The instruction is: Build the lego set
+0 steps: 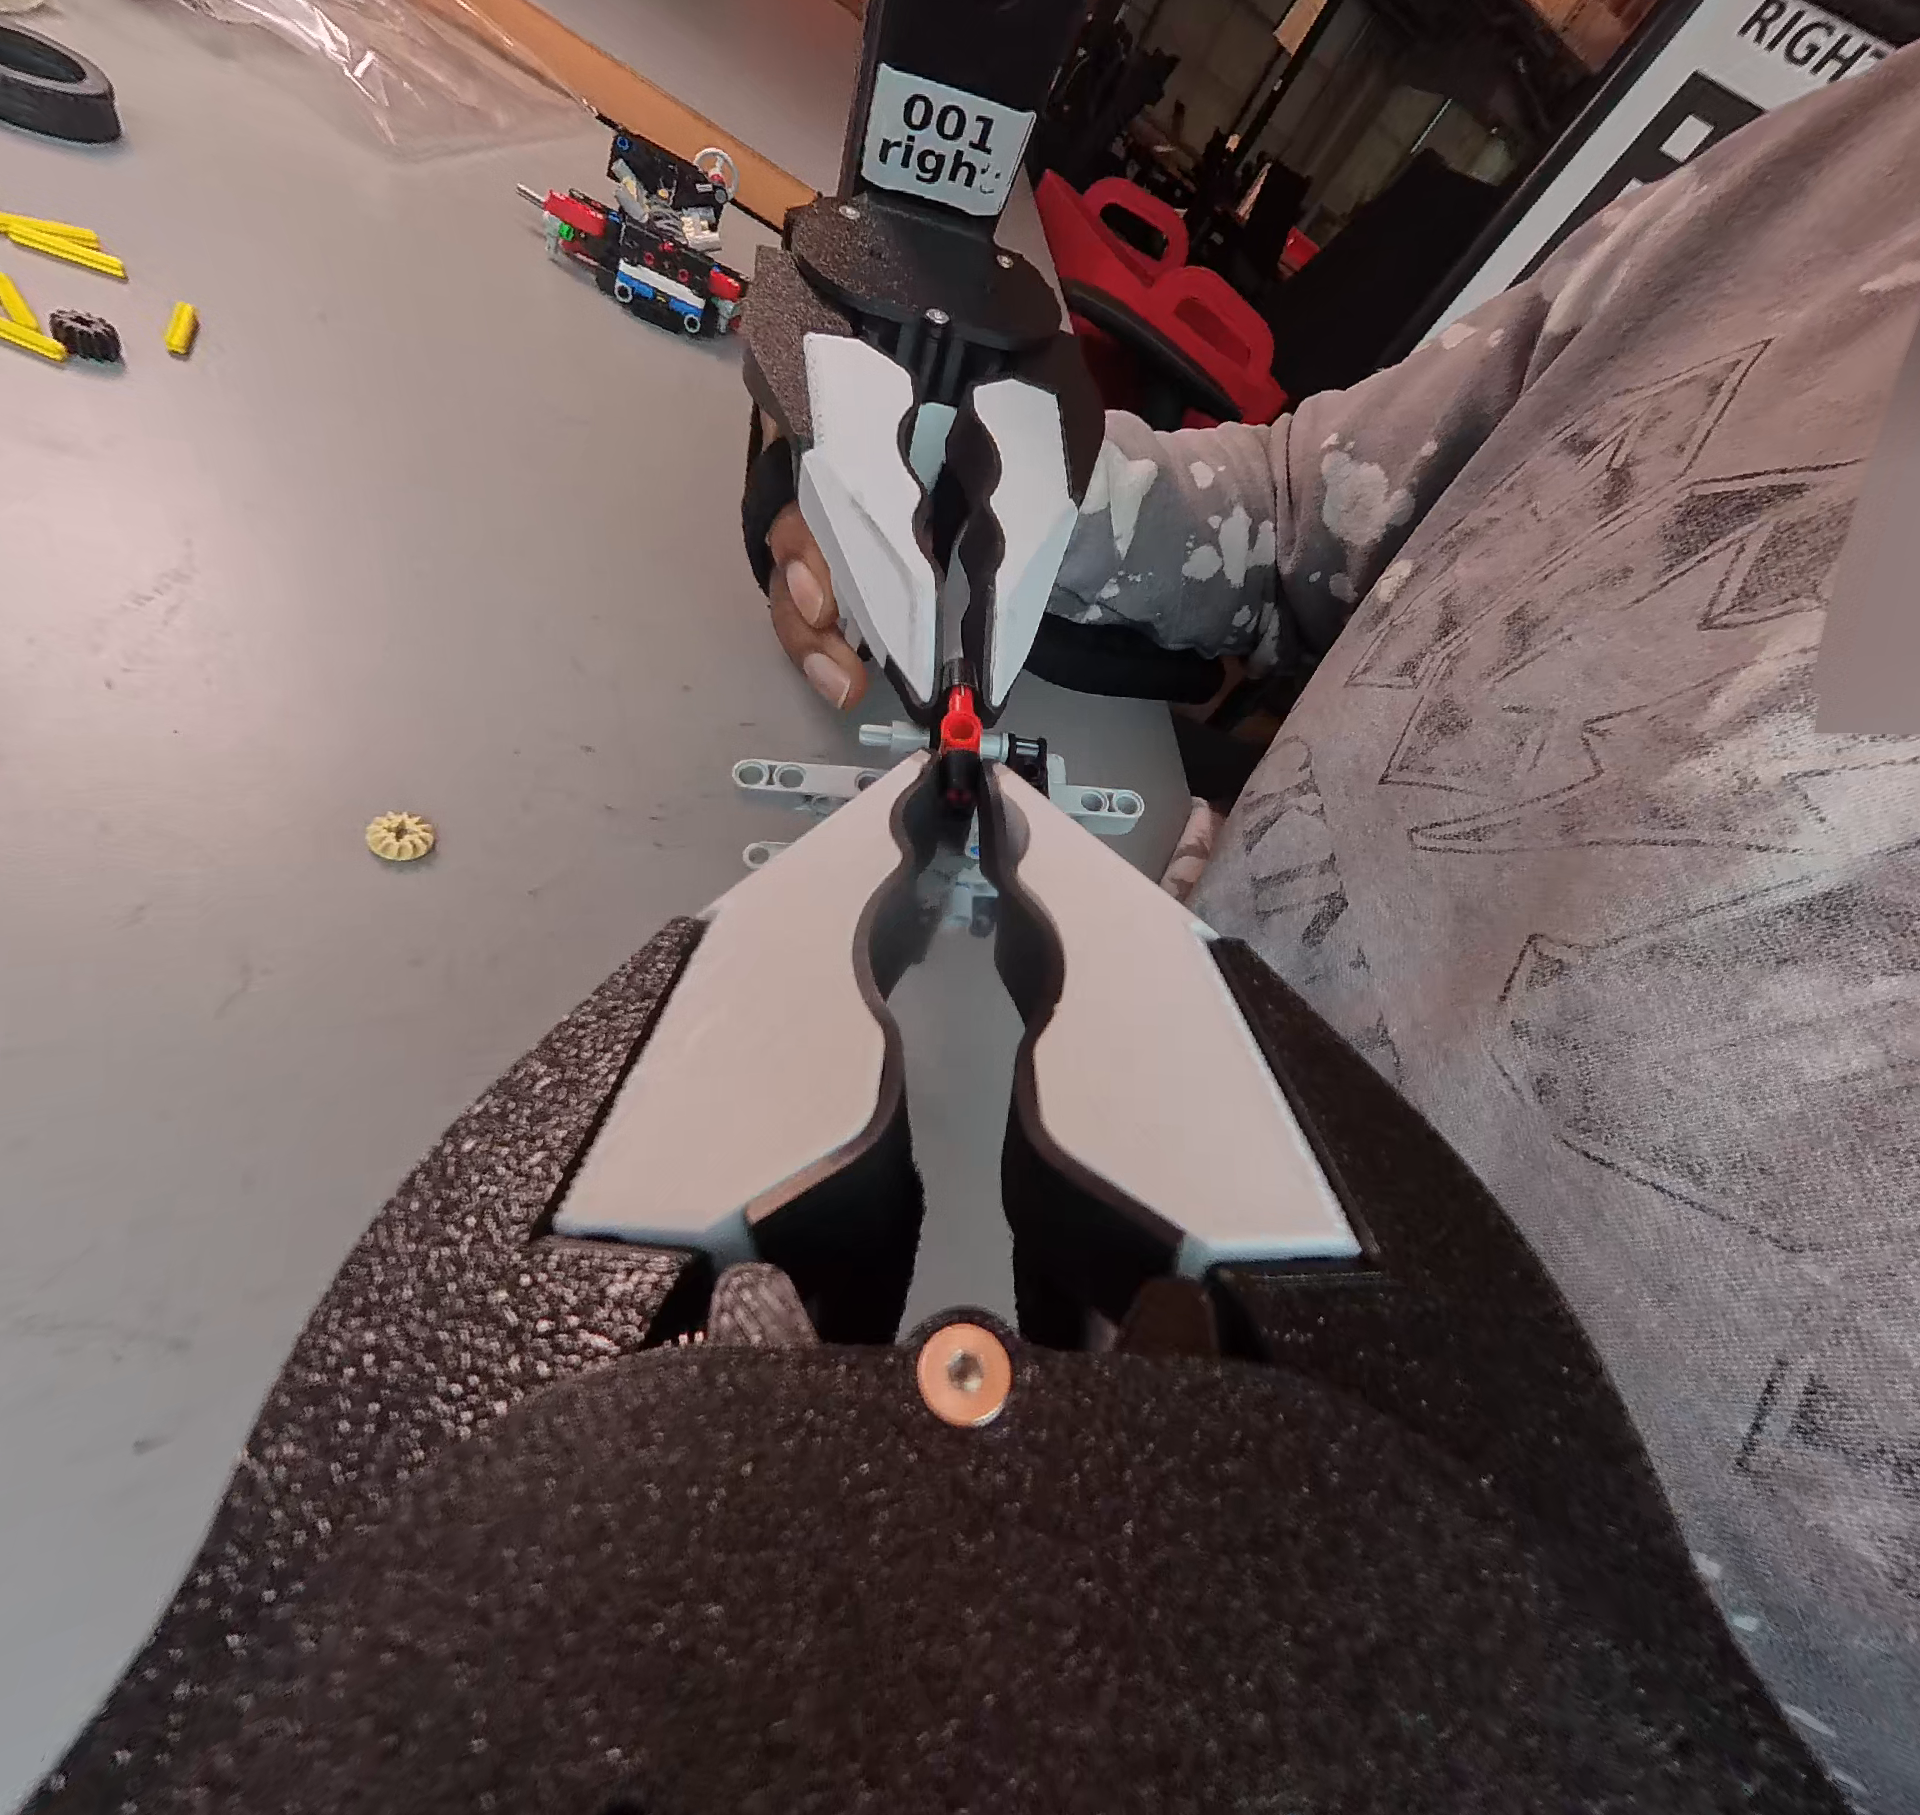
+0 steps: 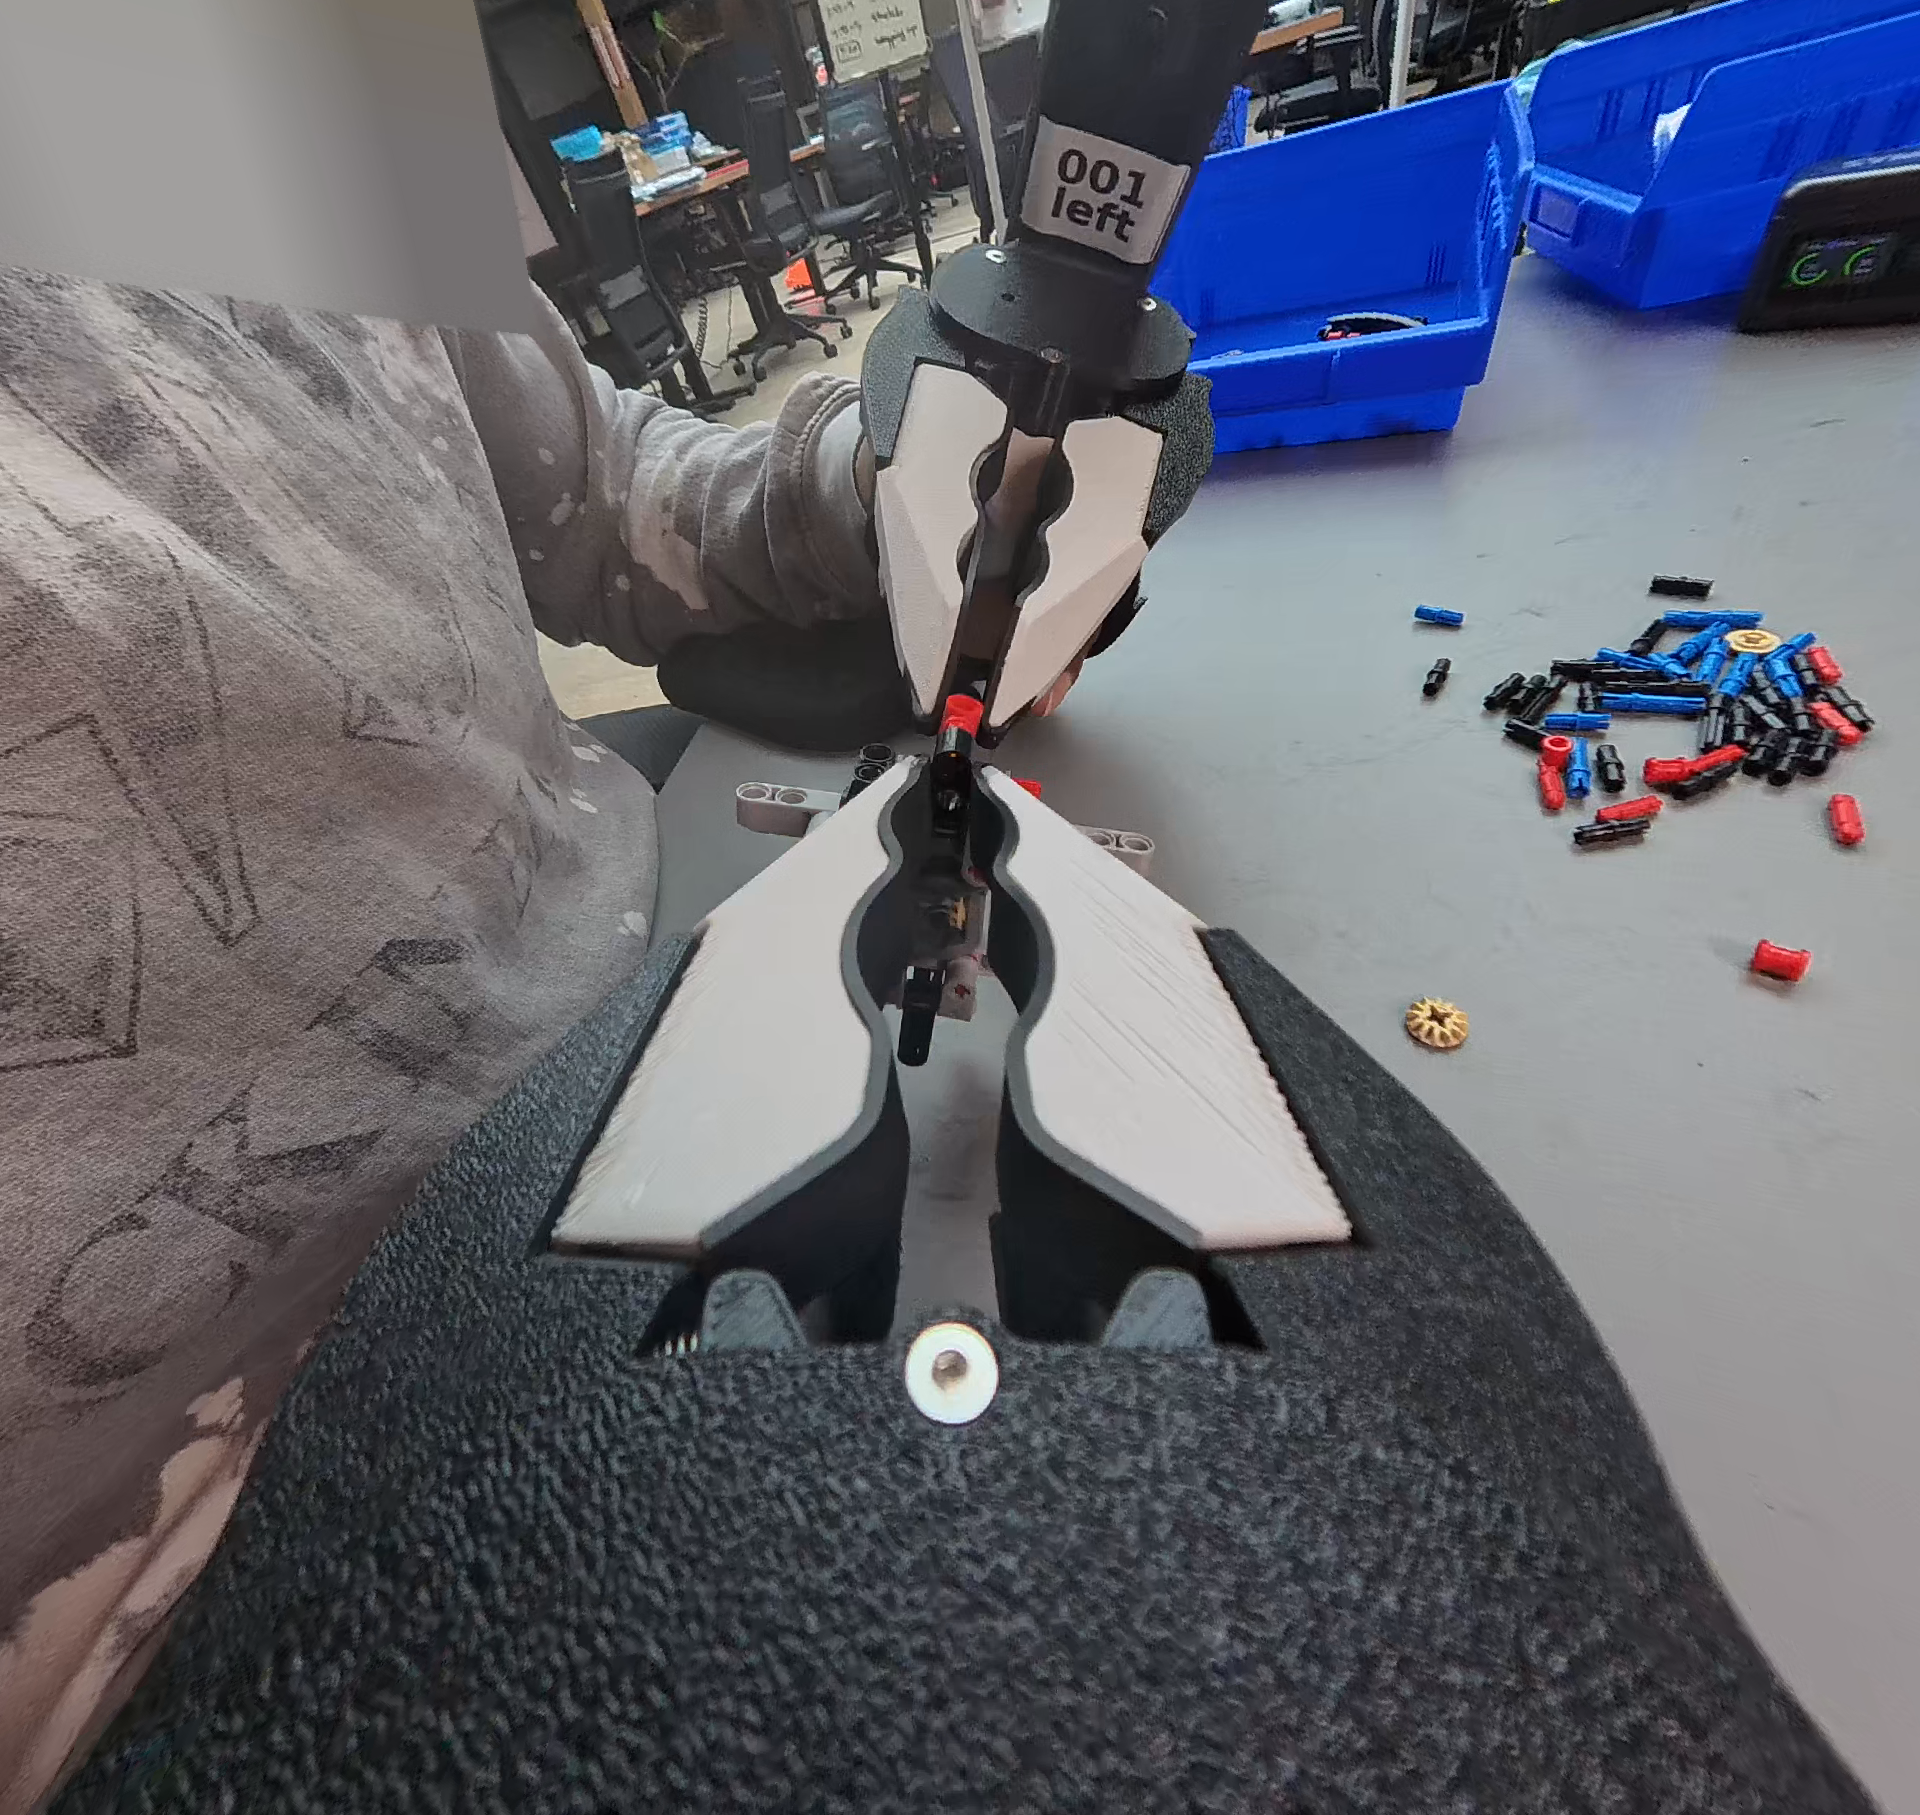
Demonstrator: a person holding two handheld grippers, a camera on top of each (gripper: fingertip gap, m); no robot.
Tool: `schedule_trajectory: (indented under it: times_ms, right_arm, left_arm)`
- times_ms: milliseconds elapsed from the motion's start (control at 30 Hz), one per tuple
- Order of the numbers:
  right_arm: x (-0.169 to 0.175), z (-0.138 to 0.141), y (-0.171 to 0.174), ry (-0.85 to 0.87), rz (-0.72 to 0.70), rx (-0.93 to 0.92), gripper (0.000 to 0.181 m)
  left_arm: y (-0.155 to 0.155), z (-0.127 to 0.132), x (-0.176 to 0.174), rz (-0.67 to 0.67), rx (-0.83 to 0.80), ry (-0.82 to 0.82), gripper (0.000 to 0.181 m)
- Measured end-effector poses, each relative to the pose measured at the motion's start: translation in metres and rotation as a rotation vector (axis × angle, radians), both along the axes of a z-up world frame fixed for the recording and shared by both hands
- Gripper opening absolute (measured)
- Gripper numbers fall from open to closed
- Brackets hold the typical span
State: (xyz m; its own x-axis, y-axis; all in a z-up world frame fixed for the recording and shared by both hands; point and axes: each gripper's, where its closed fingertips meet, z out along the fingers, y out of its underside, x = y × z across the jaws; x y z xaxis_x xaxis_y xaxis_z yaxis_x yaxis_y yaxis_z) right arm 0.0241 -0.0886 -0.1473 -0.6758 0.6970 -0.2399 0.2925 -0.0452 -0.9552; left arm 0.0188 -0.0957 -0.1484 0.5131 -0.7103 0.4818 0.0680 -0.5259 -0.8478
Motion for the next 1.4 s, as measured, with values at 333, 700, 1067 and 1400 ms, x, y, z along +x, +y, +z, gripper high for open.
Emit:
schedule_trajectory:
  times_ms: [333, 700, 1067, 1400]
  right_arm:
    - [-0.002, 0.007, 0.005, 0.013, -0.019, -0.054, 0.004]
    - [-0.011, -0.005, 0.005, -0.074, -0.067, -0.011, 0.006]
    - [-0.016, 0.013, 0.008, -0.025, -0.104, 0.088, 0.026]
    - [-0.009, 0.018, -0.002, 0.025, -0.059, 0.042, 0.004]
  left_arm:
    - [0.004, 0.009, -0.006, 0.026, -0.02, -0.12, 0.005]
    - [0.012, 0.012, -0.013, 0.077, 0.018, -0.116, 0.005]
    - [0.011, 0.02, -0.007, 0.08, 0.066, -0.113, 0.006]
    - [0.005, 0.021, -0.003, 0.066, 0.122, -0.014, 0.005]
